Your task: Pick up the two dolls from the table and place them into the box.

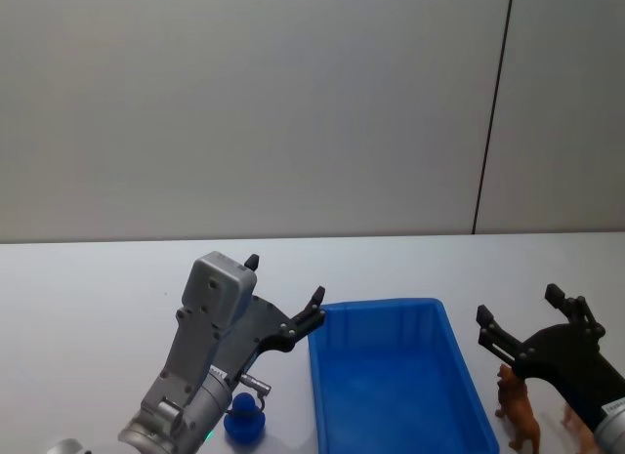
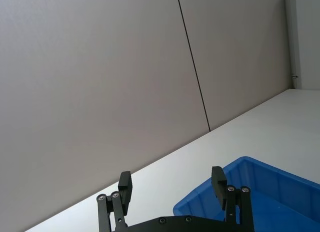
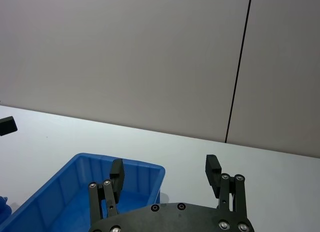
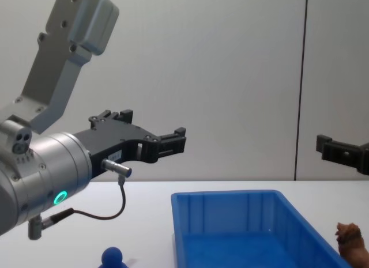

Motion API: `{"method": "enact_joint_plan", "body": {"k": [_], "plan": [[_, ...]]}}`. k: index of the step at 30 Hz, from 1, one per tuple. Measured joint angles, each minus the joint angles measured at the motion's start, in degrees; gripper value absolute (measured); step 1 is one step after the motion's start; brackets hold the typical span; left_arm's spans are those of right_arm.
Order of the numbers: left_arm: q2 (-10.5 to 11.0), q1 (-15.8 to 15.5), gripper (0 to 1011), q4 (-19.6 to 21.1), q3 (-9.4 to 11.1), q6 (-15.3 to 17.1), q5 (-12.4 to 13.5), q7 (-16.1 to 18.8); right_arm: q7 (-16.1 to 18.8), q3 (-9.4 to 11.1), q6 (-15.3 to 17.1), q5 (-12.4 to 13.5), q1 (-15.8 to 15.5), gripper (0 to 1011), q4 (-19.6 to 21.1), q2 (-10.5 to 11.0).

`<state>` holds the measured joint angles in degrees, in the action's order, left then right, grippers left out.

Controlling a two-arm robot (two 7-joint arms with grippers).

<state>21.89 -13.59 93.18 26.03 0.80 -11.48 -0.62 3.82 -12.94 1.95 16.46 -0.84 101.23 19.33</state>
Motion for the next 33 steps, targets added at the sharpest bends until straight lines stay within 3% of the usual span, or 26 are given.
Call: {"method": "enact_joint_plan", "body": {"k": [33], "plan": [[0.0,0.0,1001,0.0,0.0,0.0,0.0,0.0,0.0,0.0,0.0,0.0,0.0,1001,0.0,0.0]]}}
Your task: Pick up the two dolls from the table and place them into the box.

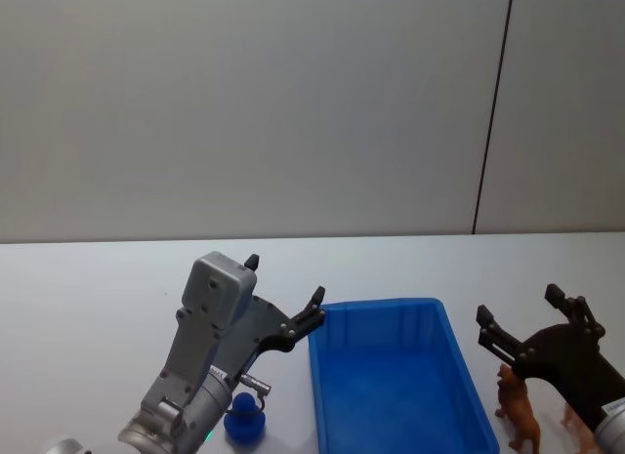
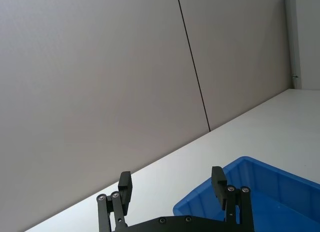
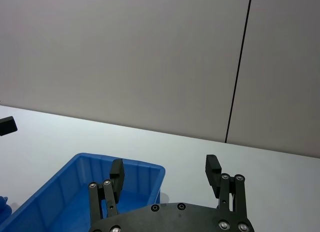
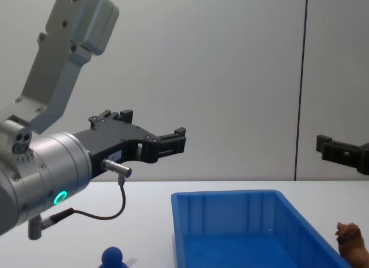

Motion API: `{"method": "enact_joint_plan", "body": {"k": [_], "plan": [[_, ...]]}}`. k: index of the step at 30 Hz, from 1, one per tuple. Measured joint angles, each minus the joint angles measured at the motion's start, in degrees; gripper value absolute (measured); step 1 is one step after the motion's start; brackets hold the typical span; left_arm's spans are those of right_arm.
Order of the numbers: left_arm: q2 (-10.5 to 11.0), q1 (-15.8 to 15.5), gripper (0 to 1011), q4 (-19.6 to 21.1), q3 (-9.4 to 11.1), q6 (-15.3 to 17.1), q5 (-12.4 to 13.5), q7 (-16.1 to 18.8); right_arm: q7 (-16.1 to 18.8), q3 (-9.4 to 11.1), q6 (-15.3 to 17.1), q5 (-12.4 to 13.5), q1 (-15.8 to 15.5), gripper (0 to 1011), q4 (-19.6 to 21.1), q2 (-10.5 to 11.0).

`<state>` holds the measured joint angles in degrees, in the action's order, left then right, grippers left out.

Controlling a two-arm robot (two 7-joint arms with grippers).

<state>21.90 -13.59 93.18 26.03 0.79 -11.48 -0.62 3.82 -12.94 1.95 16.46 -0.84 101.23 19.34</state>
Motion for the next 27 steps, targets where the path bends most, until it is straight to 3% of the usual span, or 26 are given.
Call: {"method": "enact_joint_plan", "body": {"k": [18,27], "plan": [[0.0,0.0,1002,0.0,0.0,0.0,0.0,0.0,-0.1,0.1,0.0,0.0,-0.1,1001,0.0,0.0],[0.0,0.0,1002,0.0,0.0,0.0,0.0,0.0,-1.8,0.9,0.8,0.7,-1.0,1001,0.4,0.6]]}}
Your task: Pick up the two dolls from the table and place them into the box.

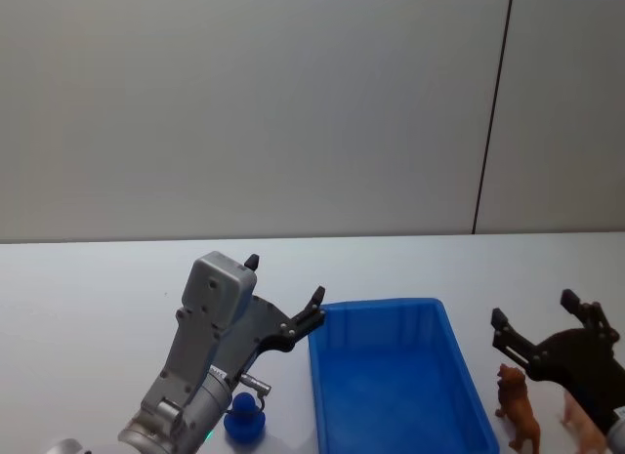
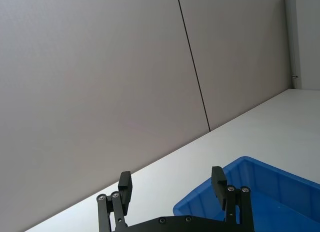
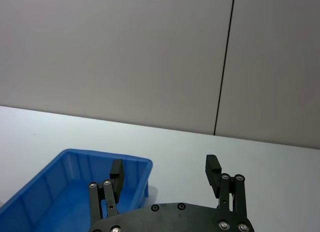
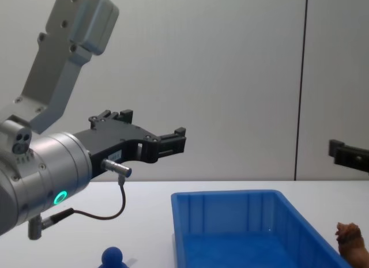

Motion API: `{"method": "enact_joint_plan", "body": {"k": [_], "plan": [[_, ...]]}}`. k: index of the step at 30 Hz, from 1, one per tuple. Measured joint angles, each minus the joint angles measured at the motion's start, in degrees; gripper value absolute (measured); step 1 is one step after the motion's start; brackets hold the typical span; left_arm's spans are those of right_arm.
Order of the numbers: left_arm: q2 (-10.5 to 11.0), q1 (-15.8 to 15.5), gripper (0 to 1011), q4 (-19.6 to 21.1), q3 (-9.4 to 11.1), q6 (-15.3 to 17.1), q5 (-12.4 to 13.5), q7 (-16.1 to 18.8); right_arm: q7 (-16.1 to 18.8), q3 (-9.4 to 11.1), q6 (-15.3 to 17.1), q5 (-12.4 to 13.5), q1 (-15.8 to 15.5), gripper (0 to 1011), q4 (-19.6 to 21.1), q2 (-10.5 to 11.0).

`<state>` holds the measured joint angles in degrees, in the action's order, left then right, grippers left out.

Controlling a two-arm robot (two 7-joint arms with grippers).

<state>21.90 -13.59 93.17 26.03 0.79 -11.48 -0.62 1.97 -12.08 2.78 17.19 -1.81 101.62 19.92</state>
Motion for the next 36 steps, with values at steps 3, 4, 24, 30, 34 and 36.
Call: {"method": "enact_joint_plan", "body": {"k": [3,4,24,30,34,36], "plan": [[0.0,0.0,1002,0.0,0.0,0.0,0.0,0.0,-0.8,0.3,0.7,0.4,-0.5,1001,0.4,0.3],[0.0,0.0,1002,0.0,0.0,0.0,0.0,0.0,-0.9,0.4,0.9,0.5,-0.7,1001,0.5,0.4],[0.0,0.0,1002,0.0,0.0,0.0,0.0,0.0,-5.4,2.2,6.5,2.2,-4.3,1001,1.3,2.3],[0.0,0.0,1002,0.0,0.0,0.0,0.0,0.0,-5.9,2.4,7.7,2.4,-4.6,1001,0.1,2.2],[0.0,0.0,1002,0.0,0.0,0.0,0.0,0.0,-6.0,2.4,8.2,2.4,-4.7,1001,-1.0,2.0],[0.0,0.0,1002,0.0,0.0,0.0,0.0,0.0,-6.0,2.5,8.4,2.3,-4.6,1001,-1.7,1.9]]}}
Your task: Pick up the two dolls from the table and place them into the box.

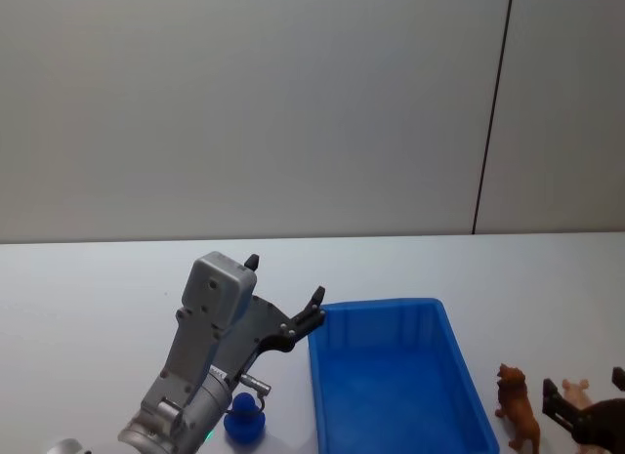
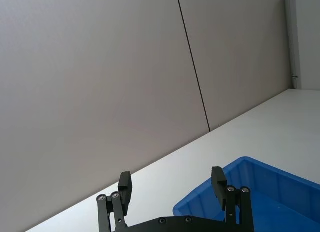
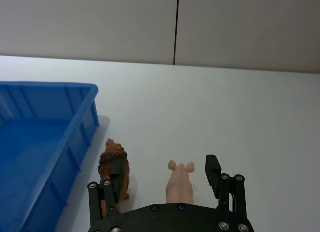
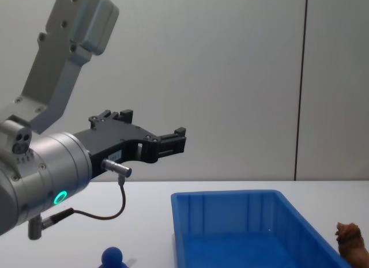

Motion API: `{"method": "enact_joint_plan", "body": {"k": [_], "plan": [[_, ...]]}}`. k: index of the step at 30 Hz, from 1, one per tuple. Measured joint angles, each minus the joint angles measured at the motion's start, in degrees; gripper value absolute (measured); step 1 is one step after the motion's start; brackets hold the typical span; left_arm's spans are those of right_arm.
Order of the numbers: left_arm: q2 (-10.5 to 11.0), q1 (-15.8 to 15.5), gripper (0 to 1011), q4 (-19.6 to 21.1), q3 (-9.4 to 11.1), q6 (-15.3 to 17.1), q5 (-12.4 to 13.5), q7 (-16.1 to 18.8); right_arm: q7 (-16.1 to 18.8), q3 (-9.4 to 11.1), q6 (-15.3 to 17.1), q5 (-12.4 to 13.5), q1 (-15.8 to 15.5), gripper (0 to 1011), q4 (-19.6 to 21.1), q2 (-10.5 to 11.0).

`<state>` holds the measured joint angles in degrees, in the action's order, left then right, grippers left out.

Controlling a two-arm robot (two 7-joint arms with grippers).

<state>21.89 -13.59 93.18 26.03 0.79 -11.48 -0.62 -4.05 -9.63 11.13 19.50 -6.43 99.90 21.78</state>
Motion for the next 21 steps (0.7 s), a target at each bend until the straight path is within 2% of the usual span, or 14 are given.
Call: {"method": "enact_joint_plan", "body": {"k": [21], "plan": [[0.0,0.0,1002,0.0,0.0,0.0,0.0,0.0,-0.4,-0.1,1.4,-0.8,0.6,1001,-4.5,-1.4]]}}
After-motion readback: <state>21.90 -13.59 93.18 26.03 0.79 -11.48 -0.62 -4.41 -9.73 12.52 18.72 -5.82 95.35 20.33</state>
